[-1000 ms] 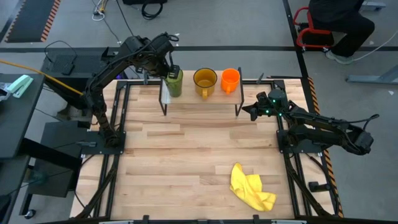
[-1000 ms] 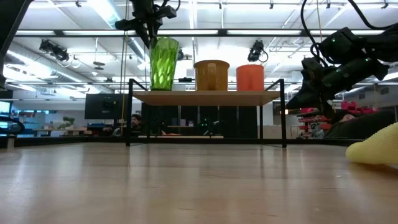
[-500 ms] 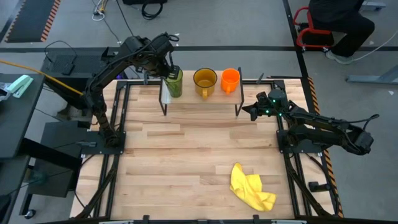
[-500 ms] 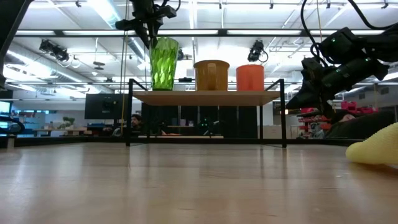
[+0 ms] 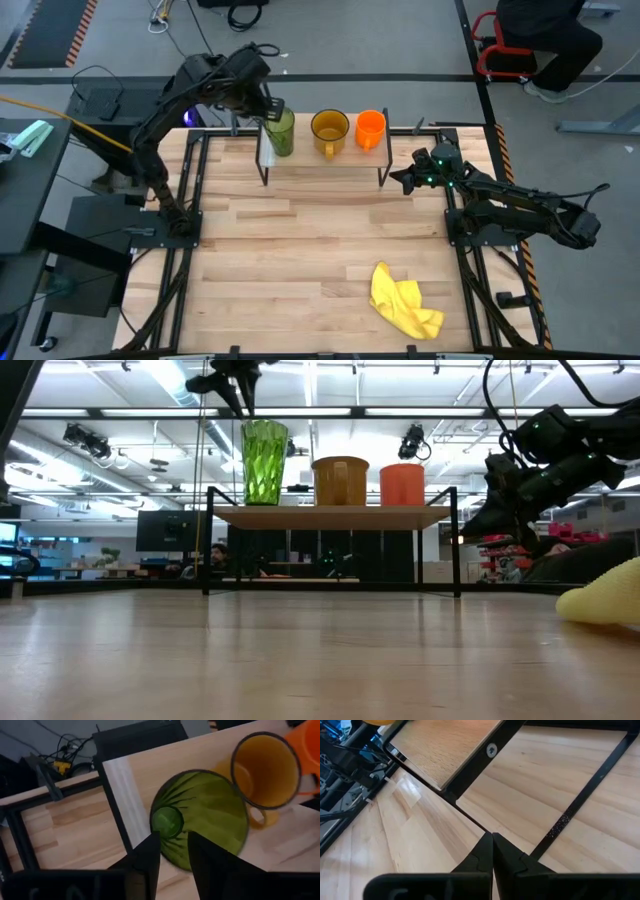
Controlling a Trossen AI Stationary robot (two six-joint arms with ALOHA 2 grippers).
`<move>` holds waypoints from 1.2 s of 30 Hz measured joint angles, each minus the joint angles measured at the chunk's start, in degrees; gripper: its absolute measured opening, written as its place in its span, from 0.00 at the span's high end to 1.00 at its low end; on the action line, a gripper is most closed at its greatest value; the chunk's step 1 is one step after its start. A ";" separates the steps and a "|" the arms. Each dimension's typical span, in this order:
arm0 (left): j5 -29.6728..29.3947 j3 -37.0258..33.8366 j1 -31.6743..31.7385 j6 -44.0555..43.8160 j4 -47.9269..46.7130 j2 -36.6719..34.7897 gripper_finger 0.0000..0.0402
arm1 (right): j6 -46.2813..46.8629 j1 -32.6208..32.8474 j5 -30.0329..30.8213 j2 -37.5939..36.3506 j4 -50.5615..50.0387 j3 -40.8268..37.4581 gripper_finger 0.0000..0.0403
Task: Stack small to large cups/mugs on shelf
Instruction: Return to Home Position
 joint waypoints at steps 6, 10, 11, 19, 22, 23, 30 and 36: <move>-3.12 -0.13 -0.69 2.41 -0.06 -5.89 0.73 | 0.02 0.00 0.00 0.00 -0.11 0.00 0.98; -10.19 -0.14 -5.15 4.39 -0.06 -11.59 0.75 | 0.25 0.00 0.00 0.00 -0.22 0.00 0.98; -11.53 -0.41 -7.01 4.81 0.02 -13.09 0.75 | 0.36 -0.02 0.01 0.00 -0.25 0.00 0.98; -21.87 -10.94 -22.12 0.75 0.00 -23.51 0.78 | 1.96 0.00 -0.05 0.00 -0.49 0.00 0.98; -25.97 -19.76 -27.36 -1.78 -0.02 -27.73 0.77 | 2.42 0.00 -0.41 0.00 -1.73 0.00 0.98; -27.18 -23.07 -28.78 -2.77 -0.04 -29.11 0.77 | 2.70 -0.02 -0.44 0.00 -2.13 0.00 0.97; -31.93 -42.44 -36.25 -10.14 3.25 -37.66 0.78 | 2.77 -0.02 -0.73 -0.02 -4.79 0.00 0.97; -35.37 -54.23 -42.28 -10.17 12.15 -43.31 0.81 | 3.28 1.09 -4.34 -2.25 -6.42 0.00 0.98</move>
